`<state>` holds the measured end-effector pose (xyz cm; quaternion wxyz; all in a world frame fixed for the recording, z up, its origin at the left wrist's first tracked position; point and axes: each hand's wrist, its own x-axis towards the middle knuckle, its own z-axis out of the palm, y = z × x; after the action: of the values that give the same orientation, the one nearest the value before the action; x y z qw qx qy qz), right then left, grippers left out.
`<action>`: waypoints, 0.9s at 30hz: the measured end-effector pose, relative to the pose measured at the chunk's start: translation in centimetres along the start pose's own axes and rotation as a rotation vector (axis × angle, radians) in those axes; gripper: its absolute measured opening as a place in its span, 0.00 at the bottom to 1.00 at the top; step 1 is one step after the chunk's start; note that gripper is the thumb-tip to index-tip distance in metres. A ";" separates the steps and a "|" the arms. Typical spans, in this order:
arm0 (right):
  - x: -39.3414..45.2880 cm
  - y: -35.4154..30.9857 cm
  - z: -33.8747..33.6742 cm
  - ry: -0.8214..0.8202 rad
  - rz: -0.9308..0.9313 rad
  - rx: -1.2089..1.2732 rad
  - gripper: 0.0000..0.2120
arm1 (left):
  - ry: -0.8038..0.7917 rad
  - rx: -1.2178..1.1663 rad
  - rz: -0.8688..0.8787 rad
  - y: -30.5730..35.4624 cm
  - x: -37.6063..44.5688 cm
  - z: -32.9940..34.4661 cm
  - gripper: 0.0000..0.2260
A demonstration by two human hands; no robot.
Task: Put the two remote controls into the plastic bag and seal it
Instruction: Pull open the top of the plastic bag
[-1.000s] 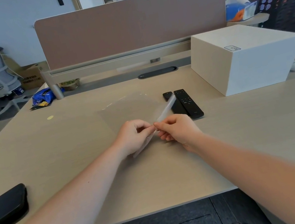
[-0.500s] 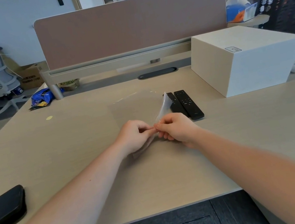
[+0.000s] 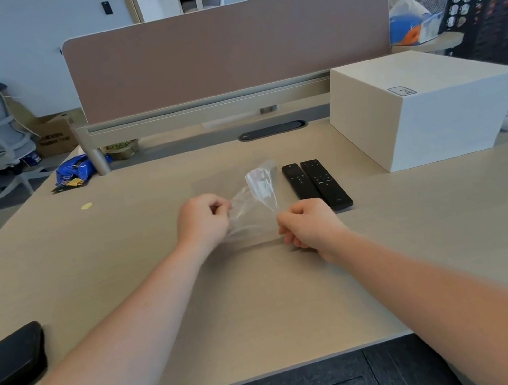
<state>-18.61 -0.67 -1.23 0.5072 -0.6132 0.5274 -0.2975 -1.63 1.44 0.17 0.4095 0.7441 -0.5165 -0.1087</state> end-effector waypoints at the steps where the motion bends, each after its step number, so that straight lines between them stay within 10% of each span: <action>1: 0.0 -0.2 0.1 0.017 0.015 -0.014 0.09 | 0.029 0.022 0.013 0.0 0.0 -0.4 0.07; 10: 0.4 -1.4 -0.8 -0.074 0.284 0.065 0.05 | 0.439 0.038 0.094 0.6 2.0 -2.9 0.10; 16: 0.6 -1.4 -1.3 -0.114 0.156 -0.170 0.15 | 0.162 0.121 0.301 1.3 1.1 -1.4 0.07; 19: 1.5 -1.2 -3.0 0.170 0.042 -0.077 0.22 | 0.080 0.182 0.392 1.0 0.8 -1.1 0.08; 27: 3.1 -0.2 -3.8 0.319 -0.096 -0.815 0.11 | -0.018 0.300 0.508 0.4 0.7 -0.8 0.14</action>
<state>-21.11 -4.83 -0.39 0.1216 -0.7335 0.6442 -0.1794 -1.13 1.21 1.15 0.3043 0.6423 -0.7001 0.0684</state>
